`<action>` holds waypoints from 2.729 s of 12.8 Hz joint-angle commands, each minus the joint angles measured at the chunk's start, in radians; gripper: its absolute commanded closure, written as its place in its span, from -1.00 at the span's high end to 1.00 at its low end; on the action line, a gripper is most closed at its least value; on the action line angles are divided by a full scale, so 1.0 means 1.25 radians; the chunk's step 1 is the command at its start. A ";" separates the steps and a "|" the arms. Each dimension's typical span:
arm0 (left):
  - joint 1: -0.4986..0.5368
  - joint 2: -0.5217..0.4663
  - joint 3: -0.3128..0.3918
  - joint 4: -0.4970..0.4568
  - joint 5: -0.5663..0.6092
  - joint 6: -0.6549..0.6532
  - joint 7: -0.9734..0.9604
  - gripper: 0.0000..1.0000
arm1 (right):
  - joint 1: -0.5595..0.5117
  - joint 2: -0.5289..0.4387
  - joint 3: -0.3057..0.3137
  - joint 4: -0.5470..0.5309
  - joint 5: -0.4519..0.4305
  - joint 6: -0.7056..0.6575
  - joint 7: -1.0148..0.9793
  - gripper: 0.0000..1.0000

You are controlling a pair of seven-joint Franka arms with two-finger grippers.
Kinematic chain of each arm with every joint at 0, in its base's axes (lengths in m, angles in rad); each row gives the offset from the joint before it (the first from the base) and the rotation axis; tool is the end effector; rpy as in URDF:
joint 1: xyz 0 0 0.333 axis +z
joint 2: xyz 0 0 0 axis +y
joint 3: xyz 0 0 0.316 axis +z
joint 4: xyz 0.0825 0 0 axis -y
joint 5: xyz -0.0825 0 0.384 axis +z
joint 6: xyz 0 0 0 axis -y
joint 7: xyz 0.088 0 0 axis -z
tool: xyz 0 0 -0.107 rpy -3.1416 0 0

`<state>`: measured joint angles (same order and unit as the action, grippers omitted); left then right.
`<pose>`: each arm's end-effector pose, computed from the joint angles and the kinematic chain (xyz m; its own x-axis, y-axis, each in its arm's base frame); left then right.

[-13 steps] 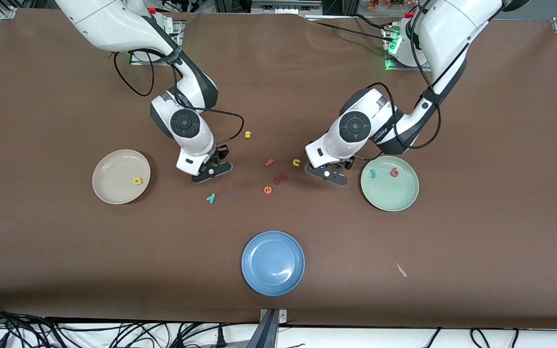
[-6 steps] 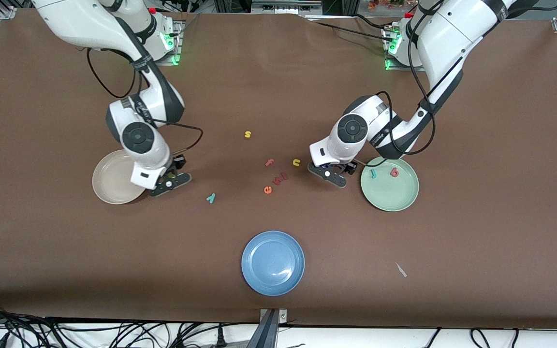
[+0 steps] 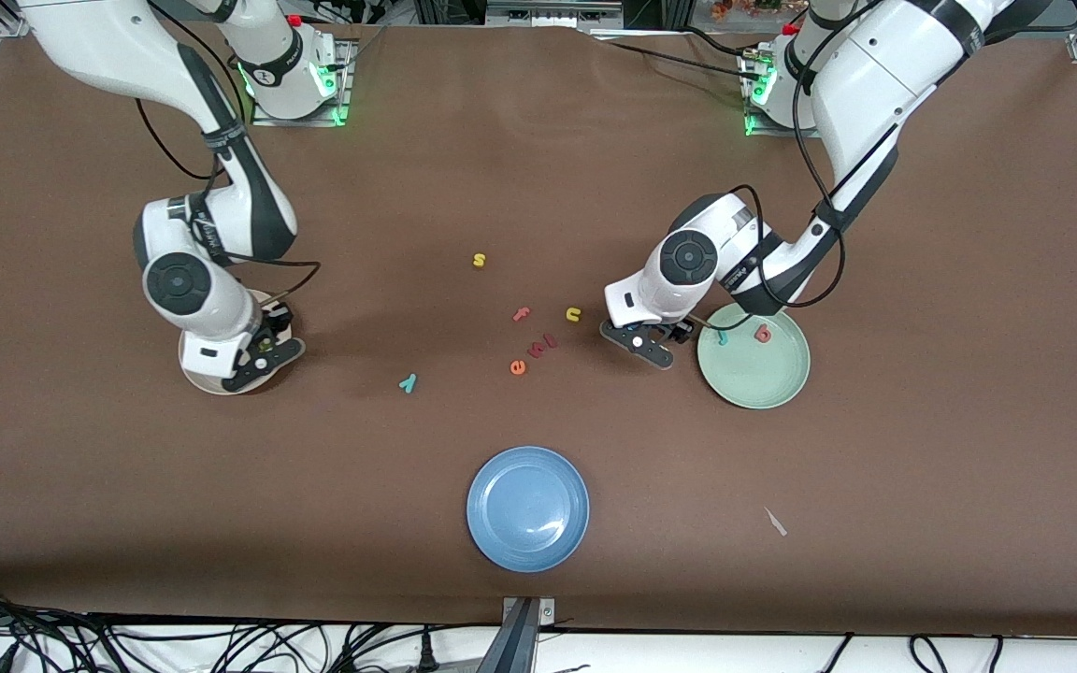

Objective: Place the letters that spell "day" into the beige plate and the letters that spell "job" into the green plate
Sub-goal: 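Grasp the blue o with the left gripper while the right gripper drops d on plate, then carry the blue o over the green plate while the right gripper reaches cyan y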

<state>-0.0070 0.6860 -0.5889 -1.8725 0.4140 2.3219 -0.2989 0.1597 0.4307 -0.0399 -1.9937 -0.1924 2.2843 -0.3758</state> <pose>0.5287 -0.3308 0.1878 0.8670 -0.4886 -0.0978 -0.4847 -0.8725 0.0618 0.5903 0.0671 0.2328 0.7949 0.5758 -0.1911 0.5970 -0.7985 0.0773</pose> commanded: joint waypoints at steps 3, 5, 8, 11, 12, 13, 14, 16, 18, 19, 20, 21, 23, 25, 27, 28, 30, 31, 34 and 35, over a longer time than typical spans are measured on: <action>-0.004 0.008 -0.005 -0.004 0.027 0.030 0.001 0.43 | -0.009 -0.011 -0.022 -0.018 0.059 -0.006 -0.055 0.61; -0.004 0.014 -0.006 -0.005 0.071 0.029 -0.004 0.36 | -0.011 -0.007 -0.021 -0.016 0.086 -0.009 -0.054 1.00; -0.005 0.021 -0.006 -0.004 0.073 0.032 -0.005 0.33 | -0.008 -0.008 -0.016 -0.008 0.140 -0.025 -0.050 1.00; -0.005 0.027 -0.006 -0.005 0.073 0.050 -0.012 0.33 | -0.004 -0.007 -0.016 0.000 0.197 -0.030 -0.042 1.00; -0.007 0.027 -0.006 -0.007 0.073 0.050 -0.014 0.33 | -0.001 -0.008 -0.015 0.001 0.201 -0.030 -0.004 1.00; -0.007 0.029 -0.006 -0.007 0.073 0.051 -0.014 0.33 | 0.004 -0.008 -0.009 0.005 0.201 -0.031 0.042 1.00; -0.012 0.036 -0.006 -0.007 0.073 0.051 -0.017 0.33 | 0.005 -0.008 0.007 0.008 0.201 -0.031 0.088 1.00; -0.013 0.034 -0.006 -0.007 0.074 0.047 -0.026 0.09 | 0.006 -0.008 0.034 0.019 0.201 -0.033 0.170 1.00; -0.012 0.032 -0.006 -0.007 0.074 0.043 -0.026 -0.51 | 0.019 -0.007 0.039 0.053 0.201 -0.081 0.232 1.00; -0.010 0.030 -0.007 -0.007 0.074 0.043 -0.027 -0.76 | 0.023 -0.006 0.039 0.076 0.201 -0.116 0.266 1.00; -0.010 0.028 -0.010 -0.007 0.074 0.042 -0.027 -0.97 | 0.033 -0.003 0.040 0.098 0.201 -0.142 0.301 1.00; -0.008 0.023 -0.011 -0.004 0.074 0.041 -0.028 -1.00 | 0.045 0.000 0.040 0.112 0.201 -0.160 0.358 1.00; 0.019 -0.017 -0.018 0.006 0.066 -0.024 0.000 -1.00 | 0.065 0.003 0.040 0.117 0.201 -0.160 0.482 1.00; 0.054 -0.061 -0.037 0.024 0.046 -0.096 0.077 -1.00 | 0.092 0.008 0.040 0.120 0.202 -0.151 0.565 1.00; 0.127 -0.081 -0.071 0.042 0.002 -0.137 0.176 -1.00 | 0.109 0.025 0.040 0.148 0.209 -0.151 0.627 1.00; 0.166 -0.082 -0.080 0.050 0.000 -0.153 0.251 -1.00 | 0.118 0.033 0.040 0.155 0.230 -0.149 0.653 1.00; 0.223 -0.079 -0.077 0.052 0.000 -0.155 0.420 -1.00 | 0.130 0.063 0.040 0.191 0.276 -0.143 0.692 1.00; 0.246 -0.070 -0.076 0.052 0.001 -0.155 0.483 -1.00 | 0.134 0.077 0.040 0.204 0.280 -0.134 0.716 1.00; 0.260 -0.023 -0.058 0.051 0.014 -0.143 0.561 -1.00 | 0.170 0.114 0.040 0.211 0.273 -0.064 0.808 1.00; 0.260 -0.014 -0.057 0.049 0.012 -0.129 0.561 -1.00 | 0.184 0.125 0.039 0.214 0.269 -0.054 0.827 1.00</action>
<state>0.3271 0.6399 -0.6612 -1.8107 0.4463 2.1417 0.3643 0.3530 0.5464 0.0145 -1.7624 0.1376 2.1936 0.5982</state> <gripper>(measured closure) 0.749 0.000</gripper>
